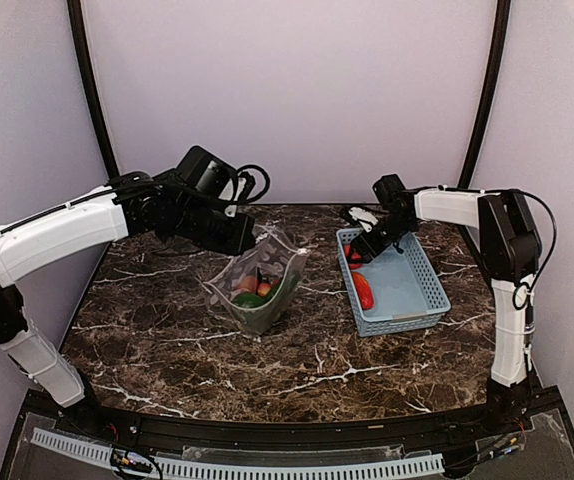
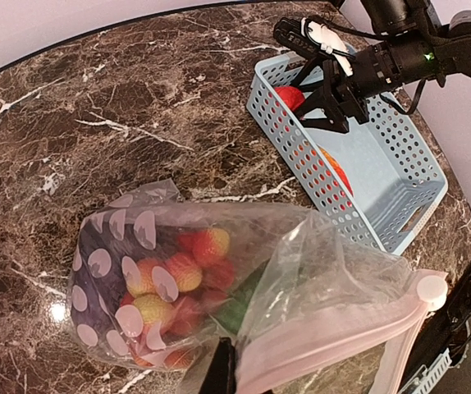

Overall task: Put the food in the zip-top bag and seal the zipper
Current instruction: Pick up the fake fruit from the bin, then place the fake fruit in the zipper food storage bag, then adjust the zipper food storage bag at the center of the board.

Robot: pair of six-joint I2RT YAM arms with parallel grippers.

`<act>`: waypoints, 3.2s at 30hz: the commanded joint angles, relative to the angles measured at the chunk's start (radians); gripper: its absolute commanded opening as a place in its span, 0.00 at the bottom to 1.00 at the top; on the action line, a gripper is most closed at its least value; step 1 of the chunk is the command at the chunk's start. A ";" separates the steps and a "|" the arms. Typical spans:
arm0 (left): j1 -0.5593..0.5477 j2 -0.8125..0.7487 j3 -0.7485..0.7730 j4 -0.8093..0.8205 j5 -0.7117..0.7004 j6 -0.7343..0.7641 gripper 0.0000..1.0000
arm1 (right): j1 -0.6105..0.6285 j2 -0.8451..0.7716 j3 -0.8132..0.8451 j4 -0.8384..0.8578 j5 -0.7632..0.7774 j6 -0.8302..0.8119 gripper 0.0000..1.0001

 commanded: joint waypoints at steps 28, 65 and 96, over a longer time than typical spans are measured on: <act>0.007 -0.010 -0.039 0.044 0.040 -0.019 0.01 | -0.011 -0.372 -0.106 -0.094 -0.127 0.023 0.38; 0.007 -0.065 -0.083 0.138 0.159 -0.090 0.01 | 0.628 -0.424 0.082 -0.179 0.043 -0.191 0.45; 0.038 0.015 0.263 -0.195 -0.026 0.081 0.01 | 0.454 -0.604 0.173 -0.210 0.032 -0.078 0.65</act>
